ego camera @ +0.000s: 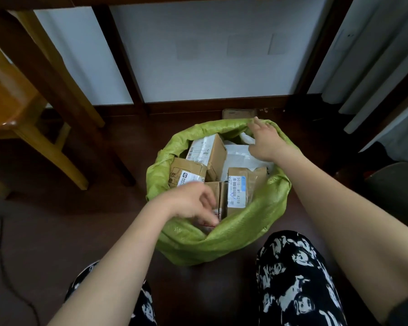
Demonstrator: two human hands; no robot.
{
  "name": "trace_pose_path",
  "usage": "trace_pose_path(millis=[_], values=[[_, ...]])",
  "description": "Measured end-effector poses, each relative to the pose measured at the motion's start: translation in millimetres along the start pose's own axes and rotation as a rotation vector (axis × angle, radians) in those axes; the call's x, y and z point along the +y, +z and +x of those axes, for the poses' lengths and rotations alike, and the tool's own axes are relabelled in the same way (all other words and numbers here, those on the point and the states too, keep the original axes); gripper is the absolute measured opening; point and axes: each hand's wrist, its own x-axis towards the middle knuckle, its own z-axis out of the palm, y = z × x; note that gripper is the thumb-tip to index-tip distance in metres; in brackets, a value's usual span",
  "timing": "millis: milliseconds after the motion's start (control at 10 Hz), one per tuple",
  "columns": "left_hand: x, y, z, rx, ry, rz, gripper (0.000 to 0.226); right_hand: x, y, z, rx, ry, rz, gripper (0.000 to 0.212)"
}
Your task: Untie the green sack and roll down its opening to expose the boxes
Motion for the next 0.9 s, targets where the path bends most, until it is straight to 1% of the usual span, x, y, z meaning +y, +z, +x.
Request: trace_pose_path(millis=[100, 200, 300, 400, 500, 600, 700, 800, 900], values=[[8, -23, 8, 0.507, 0.093, -0.151, 0.011, -1, -2, -18, 0.105, -0.038, -0.037, 0.061], [5, -42, 23, 0.798, -0.024, 0.218, 0.037, -1, 1, -36, 0.035, -0.004, -0.163, 0.068], [-8, -54, 39, 0.614, -0.181, 0.503, 0.060, 3, 2, -48, -0.185, 0.102, -0.190, 0.098], [-25, -59, 50, 0.494, -0.337, 0.652, 0.086, 16, 2, -56, -0.367, 0.156, -0.332, 0.106], [-28, -60, 52, 0.482, -0.369, 0.629, 0.089, 22, 1, -57, -0.420, 0.159, -0.395, 0.101], [-20, -63, 52, 0.598, -0.252, 0.541, 0.063, 12, -8, -51, -0.377, 0.159, -0.298, 0.110], [-8, -72, 48, 0.772, -0.048, 0.379, 0.056, -3, -23, -45, -0.173, 0.126, -0.178, 0.078], [5, -81, 36, 0.851, 0.040, 0.323, 0.052, -19, -42, -48, -0.015, 0.095, -0.091, 0.055], [18, -92, 18, 0.800, 0.009, 0.292, 0.047, -31, -65, -52, -0.004, 0.124, 0.010, 0.045]])
